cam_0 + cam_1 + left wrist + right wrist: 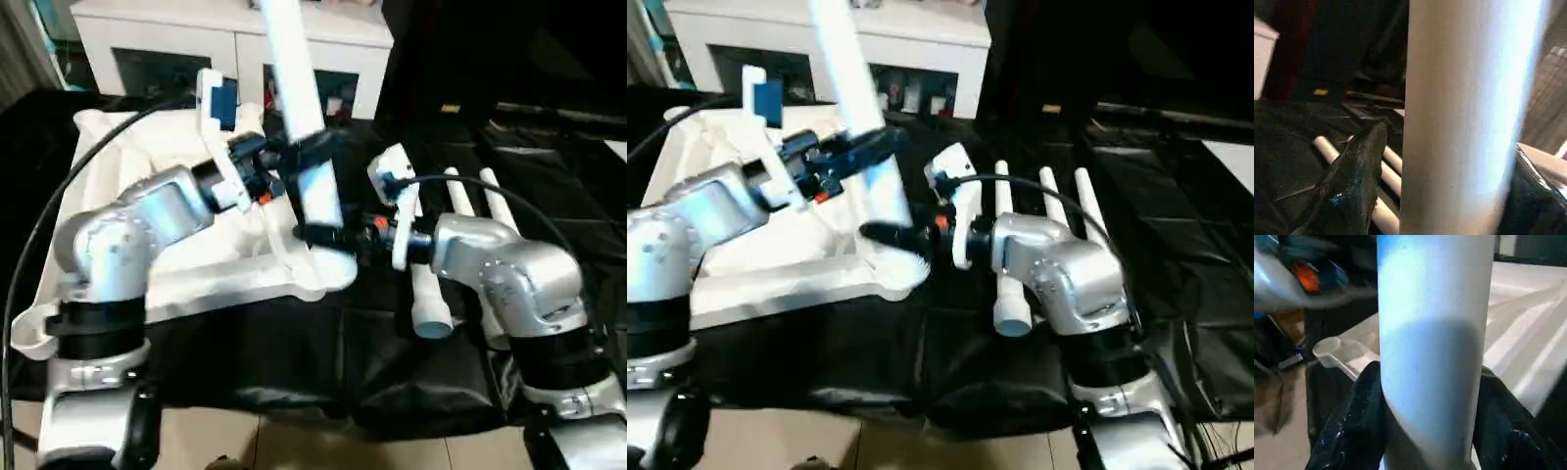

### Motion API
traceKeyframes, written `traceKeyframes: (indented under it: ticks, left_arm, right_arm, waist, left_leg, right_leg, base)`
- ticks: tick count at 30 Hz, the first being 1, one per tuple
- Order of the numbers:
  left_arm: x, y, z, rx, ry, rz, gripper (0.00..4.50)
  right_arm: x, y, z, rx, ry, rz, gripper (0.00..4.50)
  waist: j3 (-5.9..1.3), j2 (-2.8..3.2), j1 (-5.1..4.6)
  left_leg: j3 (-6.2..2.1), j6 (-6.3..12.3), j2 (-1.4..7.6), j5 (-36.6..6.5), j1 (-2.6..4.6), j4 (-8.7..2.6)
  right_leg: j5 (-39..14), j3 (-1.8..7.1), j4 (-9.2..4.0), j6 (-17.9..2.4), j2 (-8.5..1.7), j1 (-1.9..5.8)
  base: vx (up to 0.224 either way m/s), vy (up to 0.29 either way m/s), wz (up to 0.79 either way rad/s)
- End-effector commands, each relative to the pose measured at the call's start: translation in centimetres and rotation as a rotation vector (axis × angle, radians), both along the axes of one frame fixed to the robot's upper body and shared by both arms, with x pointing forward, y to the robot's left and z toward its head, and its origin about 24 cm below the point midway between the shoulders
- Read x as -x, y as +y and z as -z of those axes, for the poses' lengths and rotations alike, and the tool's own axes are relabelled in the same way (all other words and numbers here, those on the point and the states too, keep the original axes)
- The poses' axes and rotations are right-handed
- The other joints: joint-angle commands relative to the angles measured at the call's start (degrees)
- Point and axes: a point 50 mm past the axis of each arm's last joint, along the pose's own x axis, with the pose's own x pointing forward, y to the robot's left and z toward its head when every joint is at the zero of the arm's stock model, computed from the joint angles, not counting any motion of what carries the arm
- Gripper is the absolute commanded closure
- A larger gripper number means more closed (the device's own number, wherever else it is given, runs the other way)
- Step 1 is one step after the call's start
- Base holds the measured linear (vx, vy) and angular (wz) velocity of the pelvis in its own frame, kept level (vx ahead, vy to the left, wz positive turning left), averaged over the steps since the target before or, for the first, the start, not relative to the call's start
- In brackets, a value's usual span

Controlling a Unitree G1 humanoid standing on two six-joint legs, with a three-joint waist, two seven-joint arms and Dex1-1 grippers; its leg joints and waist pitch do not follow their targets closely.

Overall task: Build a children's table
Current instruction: Pick table leg

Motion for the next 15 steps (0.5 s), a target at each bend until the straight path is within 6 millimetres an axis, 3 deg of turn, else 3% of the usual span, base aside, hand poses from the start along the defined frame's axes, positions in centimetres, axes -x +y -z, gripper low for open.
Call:
traceKeyframes:
  ticks: [1, 7, 8, 15]
  left_arm:
    - [-0.2, -0.4, -0.2, -0.032, -0.012, -0.061, 1.40]
    - [-0.2, -1.1, 0.5, -0.065, 0.007, -0.184, 1.40]
    - [-0.2, -1.1, 0.5, -0.065, 0.008, -0.186, 1.70]
    - [0.0, -0.7, 0.4, -0.101, -0.003, -0.227, 2.27]
  right_arm:
    - [-0.2, -0.1, -0.8, -0.010, -0.047, 0.039, 2.61]
    - [-0.5, 0.9, -0.3, -0.014, -0.044, 0.108, 2.61]
    - [-0.5, 0.9, -0.3, -0.016, -0.042, 0.109, 2.61]
    - [-0.7, 1.0, -0.2, 0.017, -0.065, 0.139, 2.61]
  waist:
    - [-4.23, 1.17, 0.00]
    - [-4.00, 1.02, -0.17]
    - [-4.01, 1.03, -0.26]
    - [-3.98, 1.01, -0.46]
  left_leg:
    - [0.74, -3.29, -0.13, -6.8, 1.27, -3.77]
    - [0.72, -3.98, -0.15, -9.1, 1.27, -3.97]
    - [0.66, -4.06, -0.14, -9.4, 1.27, -3.99]
    - [0.66, -4.11, -0.15, -9.0, 1.22, -3.97]
  right_leg:
    - [3.8, 0.64, -3.02, -11.4, -1.41, 3.04]
    - [-0.6, 0.74, -3.47, -9.7, -1.48, 2.94]
    - [-1.0, 0.71, -3.47, -9.5, -1.44, 2.91]
    - [0.1, 0.67, -3.42, -9.2, -1.35, 2.82]
  base:
    - [0.000, 0.000, 0.00]
    - [0.000, 0.000, 0.00]
    - [0.000, 0.000, 0.00]
    - [0.000, 0.000, 0.00]
